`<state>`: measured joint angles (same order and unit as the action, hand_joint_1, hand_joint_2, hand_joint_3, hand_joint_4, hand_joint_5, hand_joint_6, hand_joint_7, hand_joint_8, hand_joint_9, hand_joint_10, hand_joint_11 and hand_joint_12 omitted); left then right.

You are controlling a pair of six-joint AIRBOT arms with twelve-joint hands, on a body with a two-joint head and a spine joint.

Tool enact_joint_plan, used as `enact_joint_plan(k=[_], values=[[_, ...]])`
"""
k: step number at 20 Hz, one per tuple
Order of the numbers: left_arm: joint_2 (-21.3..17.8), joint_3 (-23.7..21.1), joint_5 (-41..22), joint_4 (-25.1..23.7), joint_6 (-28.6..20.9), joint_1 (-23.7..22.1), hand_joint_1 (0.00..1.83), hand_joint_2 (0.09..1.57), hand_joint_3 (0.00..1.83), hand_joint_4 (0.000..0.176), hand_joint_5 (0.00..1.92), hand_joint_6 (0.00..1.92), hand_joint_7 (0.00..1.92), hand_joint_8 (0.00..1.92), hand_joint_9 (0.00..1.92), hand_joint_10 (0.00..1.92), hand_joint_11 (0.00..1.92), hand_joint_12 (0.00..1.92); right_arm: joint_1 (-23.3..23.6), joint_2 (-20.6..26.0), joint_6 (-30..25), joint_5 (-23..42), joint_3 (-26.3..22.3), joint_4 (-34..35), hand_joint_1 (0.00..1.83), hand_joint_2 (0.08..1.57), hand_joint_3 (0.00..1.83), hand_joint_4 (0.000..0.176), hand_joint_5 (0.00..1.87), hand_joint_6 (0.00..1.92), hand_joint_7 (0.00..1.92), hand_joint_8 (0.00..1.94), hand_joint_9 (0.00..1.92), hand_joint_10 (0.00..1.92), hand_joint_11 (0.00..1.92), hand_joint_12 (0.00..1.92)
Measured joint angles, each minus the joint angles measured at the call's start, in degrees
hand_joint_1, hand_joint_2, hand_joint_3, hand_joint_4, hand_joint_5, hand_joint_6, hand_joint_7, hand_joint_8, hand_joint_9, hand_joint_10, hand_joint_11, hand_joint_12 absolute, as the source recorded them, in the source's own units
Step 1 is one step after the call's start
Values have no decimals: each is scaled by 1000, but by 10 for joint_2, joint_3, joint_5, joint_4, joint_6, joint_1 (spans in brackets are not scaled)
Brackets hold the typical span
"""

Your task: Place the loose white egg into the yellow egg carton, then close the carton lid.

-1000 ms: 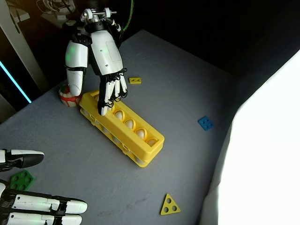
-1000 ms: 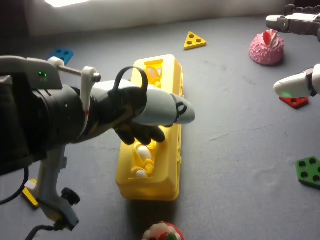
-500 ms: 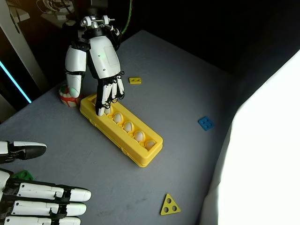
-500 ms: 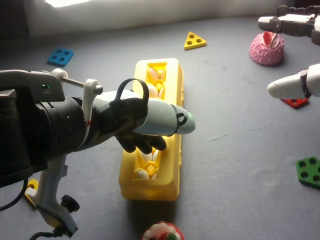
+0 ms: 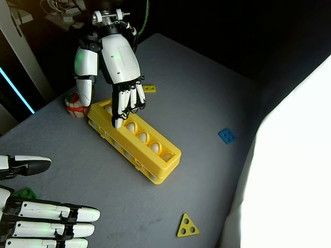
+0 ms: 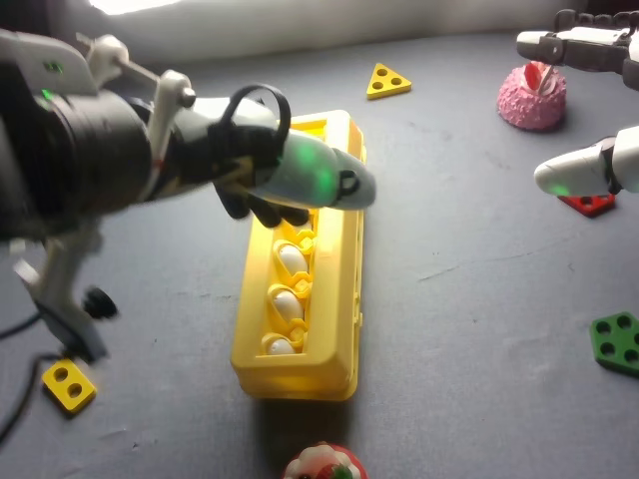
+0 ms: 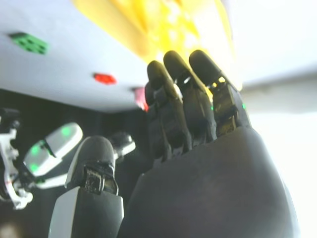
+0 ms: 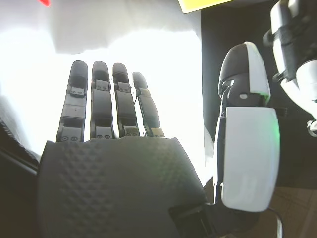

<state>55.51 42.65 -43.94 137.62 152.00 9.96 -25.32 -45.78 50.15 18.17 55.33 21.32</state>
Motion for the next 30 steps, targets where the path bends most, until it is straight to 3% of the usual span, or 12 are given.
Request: enact_joint_plan(k=[5, 7, 14, 15, 17, 19, 21, 22, 23, 25, 29, 30], values=[[-15, 38, 9, 30, 134, -41, 184, 1316, 0, 0, 485, 3, 649, 7, 368, 698, 0, 1386, 0, 0, 0, 0, 0, -2, 665, 1002, 5, 0, 101, 7, 108, 1, 86, 3, 0, 188], [-15, 56, 15, 43, 195, -54, 161, 1318, 0, 0, 494, 7, 649, 7, 363, 697, 0, 1384, -1, 0, 0, 2, -1, -1, 397, 1084, 12, 0, 225, 23, 202, 4, 153, 25, 0, 492], [-19, 58, 38, -22, 197, -76, 147, 1319, 0, 0, 515, 11, 661, 10, 388, 689, 8, 1409, -1, 0, -1, 3, -4, -5, 359, 1095, 8, 0, 239, 16, 220, 4, 183, 33, 0, 667], [-19, 55, 37, -31, 197, -78, 183, 1311, 0, 0, 792, 61, 771, 371, 469, 1007, 104, 1518, -1, 0, -1, 5, -4, -5, 438, 1096, 2, 0, 687, 548, 711, 603, 452, 1092, 44, 1703], [-22, 50, 38, -44, 196, -84, 182, 1311, 0, 0, 808, 49, 723, 505, 454, 1059, 102, 1541, -2, 0, -1, 6, -4, -6, 440, 1097, 1, 0, 664, 655, 690, 712, 430, 1207, 33, 1771], [-22, 50, 39, -53, 196, -85, 145, 1320, 0, 0, 897, 78, 638, 968, 440, 1378, 124, 1699, -3, 0, 0, 3, -5, -10, 428, 1100, 1, 0, 744, 710, 740, 838, 455, 1345, 96, 1856], [-22, 50, 35, -51, 196, -85, 135, 1328, 0, 0, 850, 458, 627, 1263, 490, 1581, 260, 1845, -3, 0, -1, 7, -5, -10, 330, 1129, 8, 0, 819, 835, 808, 1013, 538, 1454, 251, 1908], [-22, 46, 31, -53, 197, -85, 126, 1332, 0, 0, 697, 886, 593, 1419, 487, 1679, 295, 1907, -3, 0, -1, 10, -5, -14, 300, 1140, 7, 0, 821, 914, 808, 1103, 559, 1486, 299, 1920], [-22, 47, 29, -52, 196, -87, 126, 1332, 0, 0, 697, 886, 593, 1419, 487, 1679, 295, 1907, -4, 0, -1, 13, -5, -21, 300, 1140, 7, 0, 821, 914, 808, 1103, 559, 1486, 299, 1920], [-22, 44, 26, -53, 196, -87, 130, 1325, 1, 0, 649, 1403, 645, 1658, 563, 1870, 437, 1921, -9, 0, -1, 24, -5, -36, 193, 1168, 6, 0, 866, 1303, 895, 1484, 681, 1822, 545, 1921], [-22, 44, 25, -53, 196, -87, 81, 1326, 0, 0, 750, 1703, 814, 1754, 729, 1921, 593, 1921, -11, 0, -1, 40, -5, -57, 139, 1178, 6, 0, 973, 1538, 1055, 1652, 956, 1920, 860, 1921], [-22, 44, 25, -52, 196, -87, 108, 1314, 0, 0, 1023, 1894, 1170, 1897, 1178, 1921, 1132, 1921, -11, 0, -1, 47, -5, -68, 99, 1197, 3, 68, 1233, 1850, 1371, 1887, 1390, 1921, 1377, 1921]])
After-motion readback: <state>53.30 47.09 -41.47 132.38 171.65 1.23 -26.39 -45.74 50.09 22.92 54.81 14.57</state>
